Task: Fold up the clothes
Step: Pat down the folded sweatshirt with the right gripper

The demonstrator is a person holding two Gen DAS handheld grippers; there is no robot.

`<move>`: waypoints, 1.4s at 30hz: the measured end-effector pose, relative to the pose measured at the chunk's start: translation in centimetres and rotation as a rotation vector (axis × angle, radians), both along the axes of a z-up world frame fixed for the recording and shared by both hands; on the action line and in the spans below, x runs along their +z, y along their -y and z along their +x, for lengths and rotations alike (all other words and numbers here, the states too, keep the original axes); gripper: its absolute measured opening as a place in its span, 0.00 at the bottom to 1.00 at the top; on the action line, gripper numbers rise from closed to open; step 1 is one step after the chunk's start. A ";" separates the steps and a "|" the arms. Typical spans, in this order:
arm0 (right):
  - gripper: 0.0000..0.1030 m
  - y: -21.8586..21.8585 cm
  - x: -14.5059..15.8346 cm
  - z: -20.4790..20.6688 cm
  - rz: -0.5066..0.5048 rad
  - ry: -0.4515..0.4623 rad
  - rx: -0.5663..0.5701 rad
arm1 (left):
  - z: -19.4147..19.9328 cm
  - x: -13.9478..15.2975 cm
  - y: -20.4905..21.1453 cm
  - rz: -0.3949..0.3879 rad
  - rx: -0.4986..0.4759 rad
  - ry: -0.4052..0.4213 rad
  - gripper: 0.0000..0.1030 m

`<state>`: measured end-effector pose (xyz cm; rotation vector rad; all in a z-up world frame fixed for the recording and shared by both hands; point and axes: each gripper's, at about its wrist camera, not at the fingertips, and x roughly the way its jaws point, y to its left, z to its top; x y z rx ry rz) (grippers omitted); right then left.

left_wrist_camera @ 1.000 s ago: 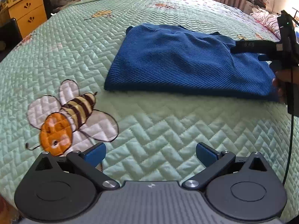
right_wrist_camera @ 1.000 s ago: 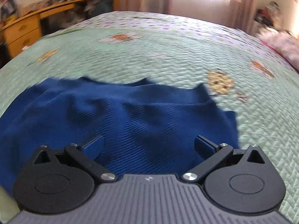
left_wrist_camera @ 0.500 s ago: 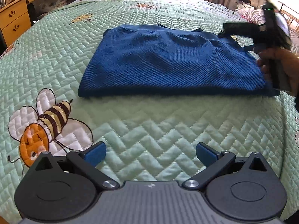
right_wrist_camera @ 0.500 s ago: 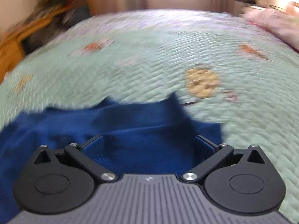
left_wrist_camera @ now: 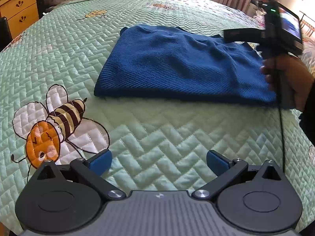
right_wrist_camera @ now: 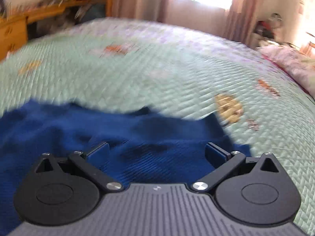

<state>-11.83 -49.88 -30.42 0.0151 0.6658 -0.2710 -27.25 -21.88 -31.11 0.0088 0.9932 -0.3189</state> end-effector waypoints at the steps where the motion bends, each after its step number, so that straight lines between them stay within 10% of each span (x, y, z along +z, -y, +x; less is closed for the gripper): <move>1: 1.00 0.9 0.1 0.0 0.016 0.007 -0.015 | 0.1 -0.1 0.1 -0.002 -0.002 0.001 0.99; 6: 0.99 1.8 -1.6 0.7 0.134 -0.037 0.046 | 0.0 -0.4 0.4 0.014 -0.019 0.005 0.99; 12: 0.99 4.8 -1.7 1.3 0.146 -0.022 -0.144 | 0.2 -0.4 0.1 0.003 -0.009 0.002 0.99; 17: 0.99 0.6 -1.5 1.3 0.099 -0.060 0.113 | -0.1 -0.6 0.8 0.027 -0.023 0.012 0.99; 19: 0.99 1.5 -2.3 2.4 0.027 -0.106 0.062 | -0.4 -0.5 0.6 0.022 -0.030 0.009 0.99; 23: 0.99 5.1 -1.3 1.4 0.189 -0.034 -0.112 | -0.4 -0.5 0.2 -0.009 -0.008 0.006 0.99; 29: 1.00 -2.3 -1.4 1.1 0.129 -0.037 0.201 | -0.7 -0.4 1.0 0.003 -0.038 0.018 0.99; 34: 0.99 -1.5 -1.1 3.8 0.176 -0.023 0.063 | -0.9 -0.2 0.1 -0.021 -0.025 0.022 0.99; 42: 1.00 -11.3 -1.6 11.3 0.116 -0.176 0.325 | -0.7 0.0 0.1 -0.032 -0.045 0.025 0.99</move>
